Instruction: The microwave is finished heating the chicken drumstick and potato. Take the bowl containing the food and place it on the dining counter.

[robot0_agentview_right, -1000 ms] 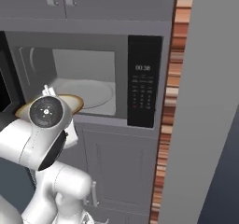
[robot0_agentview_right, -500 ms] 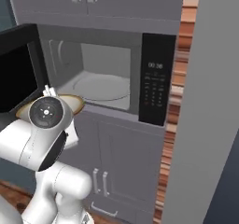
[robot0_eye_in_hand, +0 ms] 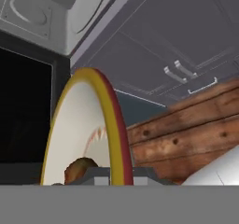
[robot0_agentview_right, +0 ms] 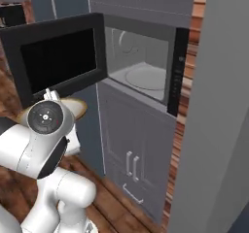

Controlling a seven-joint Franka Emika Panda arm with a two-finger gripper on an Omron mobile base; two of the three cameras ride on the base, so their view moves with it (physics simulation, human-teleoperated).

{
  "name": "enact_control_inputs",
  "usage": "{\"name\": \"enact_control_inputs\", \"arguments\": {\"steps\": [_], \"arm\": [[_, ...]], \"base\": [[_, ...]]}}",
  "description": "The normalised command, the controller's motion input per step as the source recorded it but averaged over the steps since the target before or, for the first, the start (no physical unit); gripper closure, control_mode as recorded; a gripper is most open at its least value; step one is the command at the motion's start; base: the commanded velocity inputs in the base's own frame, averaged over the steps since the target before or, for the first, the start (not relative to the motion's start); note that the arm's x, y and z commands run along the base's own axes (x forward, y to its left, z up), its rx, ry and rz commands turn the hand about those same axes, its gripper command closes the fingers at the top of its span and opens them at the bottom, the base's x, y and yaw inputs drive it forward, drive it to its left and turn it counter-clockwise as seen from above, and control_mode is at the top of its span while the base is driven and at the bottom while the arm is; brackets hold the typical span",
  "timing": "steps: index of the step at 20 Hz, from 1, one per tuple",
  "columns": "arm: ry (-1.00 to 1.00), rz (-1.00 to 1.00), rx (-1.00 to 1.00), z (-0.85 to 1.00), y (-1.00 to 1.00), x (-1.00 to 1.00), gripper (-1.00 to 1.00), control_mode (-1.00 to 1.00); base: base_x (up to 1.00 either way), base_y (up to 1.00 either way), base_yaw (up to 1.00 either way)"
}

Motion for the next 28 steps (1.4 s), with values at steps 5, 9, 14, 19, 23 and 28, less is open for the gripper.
{"name": "enact_control_inputs", "arguments": {"steps": [5, 9, 14, 19, 23, 28], "arm": [[0.00, 0.00, 0.00, 0.00, 0.00, 0.00, 1.00, 1.00], [0.00, 0.00, 0.00, 0.00, 0.00, 0.00, 1.00, 1.00], [0.00, 0.00, 0.00, 0.00, 0.00, 0.00, 1.00, 1.00], [0.00, 0.00, 0.00, 0.00, 0.00, 0.00, 1.00, 1.00], [0.00, 0.00, 0.00, 0.00, 0.00, 0.00, 1.00, 1.00], [0.00, 0.00, 0.00, 0.00, 0.00, 0.00, 1.00, 1.00]], "base": [[-0.94, -0.64, 0.71], [-0.38, -0.04, 0.91], [0.02, 0.17, 0.90], [0.37, 0.03, 0.68], [0.02, 0.00, 0.15], [0.03, 0.01, 0.02]]}}
